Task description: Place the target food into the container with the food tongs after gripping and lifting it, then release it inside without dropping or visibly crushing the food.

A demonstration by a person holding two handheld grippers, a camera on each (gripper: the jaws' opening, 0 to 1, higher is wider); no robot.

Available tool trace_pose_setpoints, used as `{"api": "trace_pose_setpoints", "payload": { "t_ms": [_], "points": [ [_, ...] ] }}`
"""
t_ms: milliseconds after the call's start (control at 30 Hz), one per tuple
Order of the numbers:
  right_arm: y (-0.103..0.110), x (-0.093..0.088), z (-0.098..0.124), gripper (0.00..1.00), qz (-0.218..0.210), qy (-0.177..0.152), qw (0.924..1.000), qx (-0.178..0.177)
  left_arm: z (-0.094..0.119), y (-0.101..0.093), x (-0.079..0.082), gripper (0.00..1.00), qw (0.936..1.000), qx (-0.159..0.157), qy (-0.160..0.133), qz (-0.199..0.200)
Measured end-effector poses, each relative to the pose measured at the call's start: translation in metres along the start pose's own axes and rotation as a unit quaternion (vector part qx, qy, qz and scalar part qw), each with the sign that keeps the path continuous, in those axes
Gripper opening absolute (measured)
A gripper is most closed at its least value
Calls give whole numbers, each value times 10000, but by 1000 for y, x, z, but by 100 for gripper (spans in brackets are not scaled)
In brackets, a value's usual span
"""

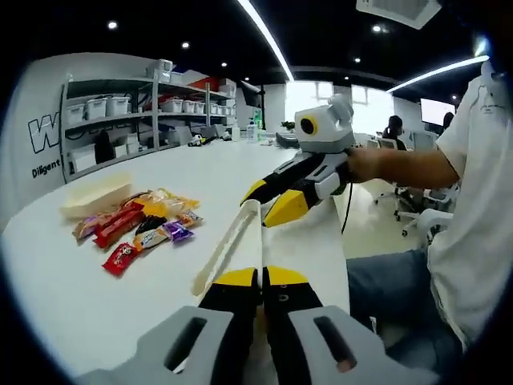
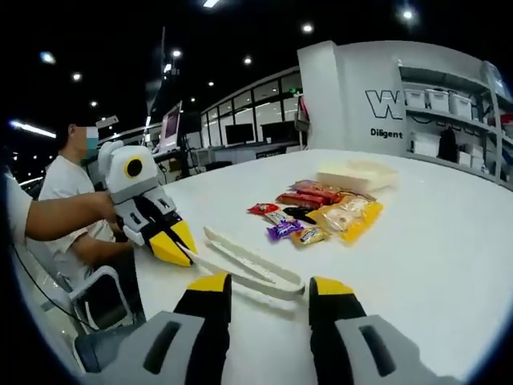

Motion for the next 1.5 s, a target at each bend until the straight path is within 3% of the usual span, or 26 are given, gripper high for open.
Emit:
{"api": "trace_pose_setpoints", "payload": {
  "t_ms": [200, 400, 600, 867, 1033, 1100, 1300, 1500],
  "points": [
    [3, 6, 4, 47, -353, -232, 9988, 254, 2, -6, 15, 1, 9989, -181, -430, 102],
    [26, 21, 10, 43, -466, -621, 9927, 926, 4, -18, 33, 1, 9938, -513, -908, 394],
    [49, 47, 20, 43, -662, -1225, 9772, 1604, 6, -33, 56, 1, 9837, -967, -1373, 639],
    [63, 64, 28, 33, -541, -1437, 9693, 1922, 2, -50, 72, 1, 9746, -1336, -1656, 699],
    [64, 65, 31, 28, -621, -1459, 9663, 2029, 0, -51, 73, 2, 9740, -1348, -1661, 750],
    [64, 65, 31, 25, -637, -1418, 9666, 2040, -1, -48, 71, 4, 9769, -1217, -1609, 696],
    [70, 63, 29, 23, -361, -1184, 9737, 1913, -3, -46, 64, 6, 9806, -1143, -1375, 797],
    [71, 62, 27, 23, -395, -1031, 9759, 1884, -2, -48, 61, 5, 9819, -1168, -1315, 710]
  ]
}}
Point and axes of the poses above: the point that each gripper's makers call its tool centre point, and the gripper's own axes: z roughly backward along the fingers, y roughly to its left, x roughly out of its top, the point moved 3 cm from there along z, roughly backward along the fingers, and after that the axes turned 1 degree about -x, right-handed, at the moved point
